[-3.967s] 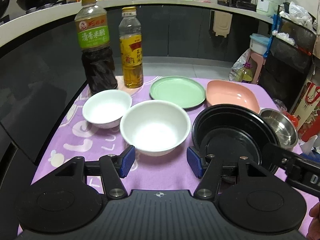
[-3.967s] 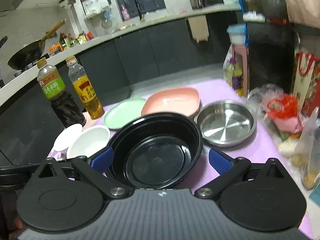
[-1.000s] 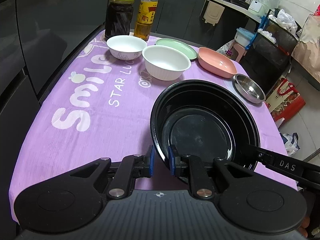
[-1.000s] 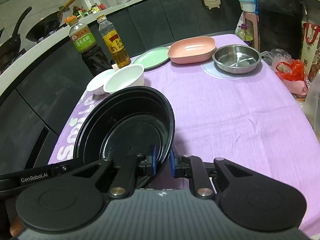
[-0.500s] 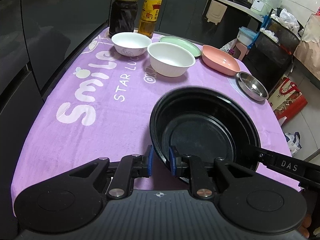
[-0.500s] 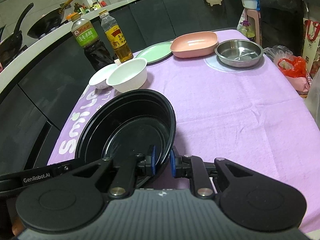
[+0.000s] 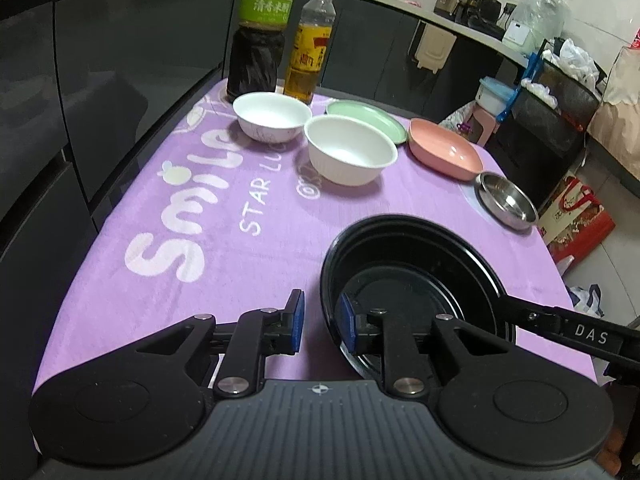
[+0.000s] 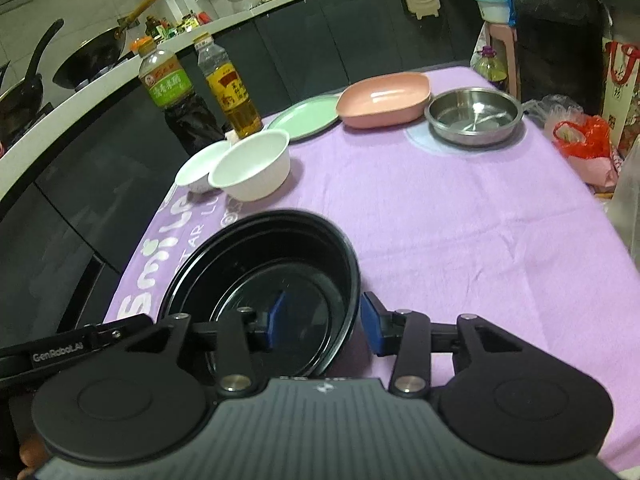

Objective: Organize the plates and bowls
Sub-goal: 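Open both grippers and withdraw from the black bowl, then close both grippers on the rim of the large white bowl, then carry the large white bowl with both grippers and lower it into the black bowl, then open both grippers and move them toward the small white bowl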

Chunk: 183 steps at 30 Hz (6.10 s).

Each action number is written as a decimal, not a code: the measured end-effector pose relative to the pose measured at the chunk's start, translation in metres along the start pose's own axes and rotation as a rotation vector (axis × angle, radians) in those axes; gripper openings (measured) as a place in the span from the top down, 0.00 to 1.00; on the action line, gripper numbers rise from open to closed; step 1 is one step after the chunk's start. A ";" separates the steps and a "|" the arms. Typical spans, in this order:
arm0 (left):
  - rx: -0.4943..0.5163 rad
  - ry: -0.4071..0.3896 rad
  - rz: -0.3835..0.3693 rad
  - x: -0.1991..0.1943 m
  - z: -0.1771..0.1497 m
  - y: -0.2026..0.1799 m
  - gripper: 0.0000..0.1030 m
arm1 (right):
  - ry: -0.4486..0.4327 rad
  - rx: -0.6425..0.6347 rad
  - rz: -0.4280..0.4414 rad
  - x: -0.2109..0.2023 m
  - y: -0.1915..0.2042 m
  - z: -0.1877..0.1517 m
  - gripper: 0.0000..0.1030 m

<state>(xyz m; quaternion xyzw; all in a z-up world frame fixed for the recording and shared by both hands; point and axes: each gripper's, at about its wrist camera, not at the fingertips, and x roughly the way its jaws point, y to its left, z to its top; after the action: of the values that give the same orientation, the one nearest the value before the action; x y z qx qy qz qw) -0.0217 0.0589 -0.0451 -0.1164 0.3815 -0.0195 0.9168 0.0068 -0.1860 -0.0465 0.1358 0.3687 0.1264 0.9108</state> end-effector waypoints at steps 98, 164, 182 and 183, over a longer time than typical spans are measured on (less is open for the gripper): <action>0.094 0.024 -0.056 0.058 0.091 -0.033 0.86 | 0.062 -0.190 0.087 0.061 0.048 0.085 0.85; 0.205 0.209 -0.044 0.033 0.012 -0.042 0.82 | 0.130 -0.212 0.008 0.027 0.027 0.009 0.69; 0.066 0.094 -0.002 0.030 0.043 -0.004 0.82 | 0.061 -0.121 0.006 0.026 0.018 0.033 0.63; 0.049 0.091 0.004 0.032 0.046 0.000 0.82 | 0.058 -0.117 0.002 0.027 0.018 0.036 0.63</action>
<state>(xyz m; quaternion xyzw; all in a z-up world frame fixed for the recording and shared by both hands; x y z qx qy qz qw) 0.0334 0.0639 -0.0360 -0.0921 0.4225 -0.0321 0.9011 0.0486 -0.1655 -0.0327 0.0788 0.3870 0.1523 0.9060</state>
